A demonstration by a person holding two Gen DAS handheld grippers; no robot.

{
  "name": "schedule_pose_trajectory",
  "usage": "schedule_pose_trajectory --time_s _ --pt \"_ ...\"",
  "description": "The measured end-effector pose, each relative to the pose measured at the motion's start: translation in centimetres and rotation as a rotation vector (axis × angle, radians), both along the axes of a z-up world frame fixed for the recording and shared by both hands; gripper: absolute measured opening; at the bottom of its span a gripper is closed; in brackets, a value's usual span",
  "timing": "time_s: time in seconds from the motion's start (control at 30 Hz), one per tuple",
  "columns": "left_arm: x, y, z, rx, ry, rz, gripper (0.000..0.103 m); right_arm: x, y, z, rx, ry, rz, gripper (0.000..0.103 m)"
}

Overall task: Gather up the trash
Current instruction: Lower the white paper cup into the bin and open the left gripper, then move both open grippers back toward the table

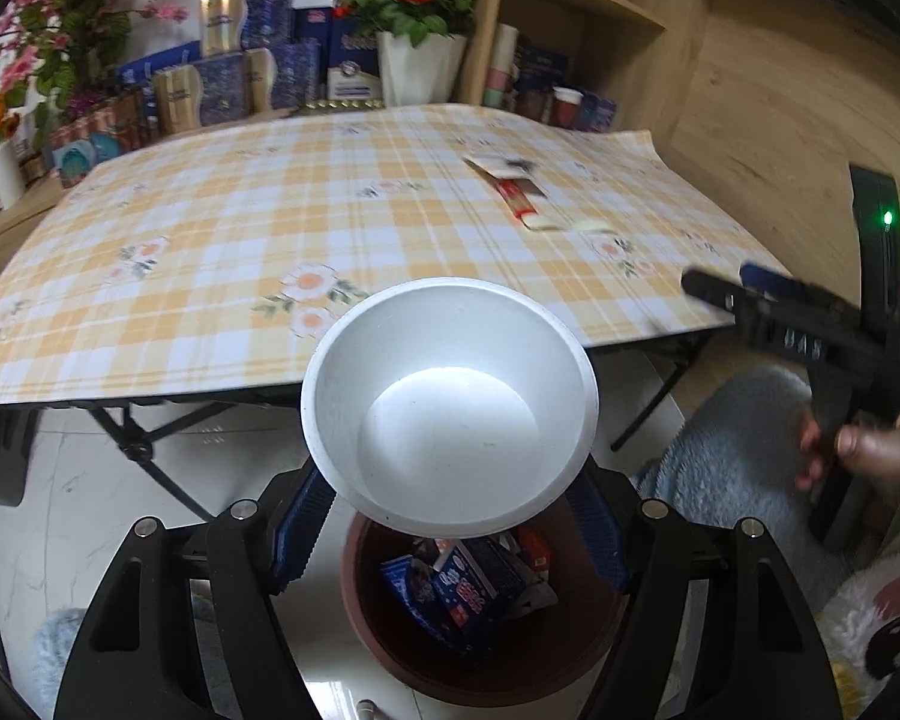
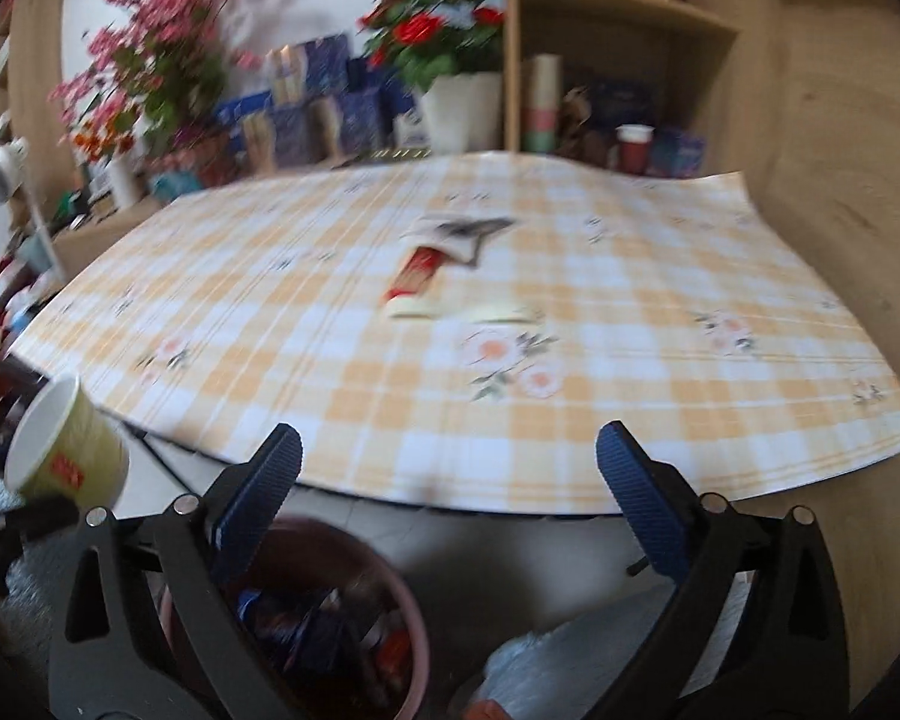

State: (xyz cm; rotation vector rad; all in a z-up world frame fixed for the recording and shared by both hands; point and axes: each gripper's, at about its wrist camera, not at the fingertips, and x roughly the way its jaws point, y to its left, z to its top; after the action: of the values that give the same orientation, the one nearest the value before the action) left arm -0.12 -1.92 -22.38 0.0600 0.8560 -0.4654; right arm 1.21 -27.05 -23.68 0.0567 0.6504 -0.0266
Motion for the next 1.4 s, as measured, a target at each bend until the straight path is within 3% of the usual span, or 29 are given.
schedule_pose_trajectory --time_s 0.3,0.67,0.87,1.4 --pt "1.0 -1.5 -3.5 0.027 0.139 -0.058 0.071 -0.1 0.0 -0.8 -0.006 0.02 -0.032 0.097" --pt "1.3 -2.7 -5.0 0.065 0.212 -0.098 0.072 -0.4 -0.2 -1.0 0.017 0.034 -0.039 0.097" --pt "1.3 -2.6 -5.3 0.067 0.221 -0.081 0.085 -0.4 -0.2 -1.1 0.019 0.038 -0.037 0.097" --pt "1.6 -0.9 -4.0 0.026 0.164 0.02 0.088 0.1 -0.9 -1.4 0.04 0.068 -0.075 0.097"
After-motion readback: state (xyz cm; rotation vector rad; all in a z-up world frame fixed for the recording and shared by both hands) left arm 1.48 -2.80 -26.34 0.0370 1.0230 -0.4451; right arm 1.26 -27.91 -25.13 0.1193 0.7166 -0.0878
